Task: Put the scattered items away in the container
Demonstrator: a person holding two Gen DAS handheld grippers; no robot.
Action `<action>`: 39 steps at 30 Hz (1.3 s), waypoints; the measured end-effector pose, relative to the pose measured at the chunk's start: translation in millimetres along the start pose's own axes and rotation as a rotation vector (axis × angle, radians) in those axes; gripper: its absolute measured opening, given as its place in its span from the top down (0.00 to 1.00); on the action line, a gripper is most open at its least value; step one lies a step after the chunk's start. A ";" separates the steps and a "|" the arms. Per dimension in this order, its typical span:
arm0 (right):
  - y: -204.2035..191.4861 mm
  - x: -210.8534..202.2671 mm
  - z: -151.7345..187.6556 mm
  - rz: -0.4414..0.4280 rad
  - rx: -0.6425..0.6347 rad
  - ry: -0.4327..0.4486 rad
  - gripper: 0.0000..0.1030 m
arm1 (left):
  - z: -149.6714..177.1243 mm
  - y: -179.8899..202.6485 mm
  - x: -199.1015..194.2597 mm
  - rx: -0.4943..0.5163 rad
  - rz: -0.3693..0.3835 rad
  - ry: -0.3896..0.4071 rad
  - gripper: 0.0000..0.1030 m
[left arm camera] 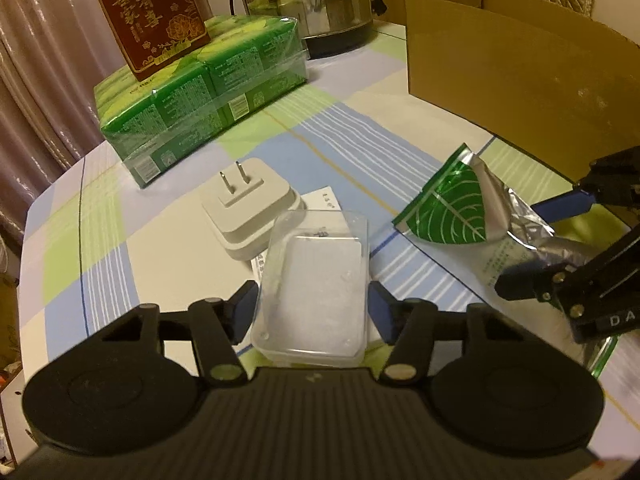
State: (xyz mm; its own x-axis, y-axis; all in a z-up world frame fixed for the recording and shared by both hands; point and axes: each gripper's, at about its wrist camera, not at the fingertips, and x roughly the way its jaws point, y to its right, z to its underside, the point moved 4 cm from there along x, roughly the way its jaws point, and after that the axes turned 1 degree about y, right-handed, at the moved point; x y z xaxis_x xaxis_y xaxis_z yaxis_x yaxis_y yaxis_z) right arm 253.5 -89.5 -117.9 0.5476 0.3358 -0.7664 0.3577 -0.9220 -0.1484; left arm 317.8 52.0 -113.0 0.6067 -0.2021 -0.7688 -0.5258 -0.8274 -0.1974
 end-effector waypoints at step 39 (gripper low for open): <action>12.1 -55.2 73.0 -0.018 -0.054 -0.125 0.25 | 85.7 107.8 -70.7 -0.106 0.076 -0.130 0.44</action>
State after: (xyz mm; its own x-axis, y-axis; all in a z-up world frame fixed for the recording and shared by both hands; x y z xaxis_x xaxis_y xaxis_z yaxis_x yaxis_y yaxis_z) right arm 172.4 -133.3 -123.1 0.4431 0.3225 -0.8364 0.4087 -0.9031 -0.1318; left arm 167.1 22.0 -132.1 0.4818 -0.2027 -0.8525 -0.4977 -0.8640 -0.0758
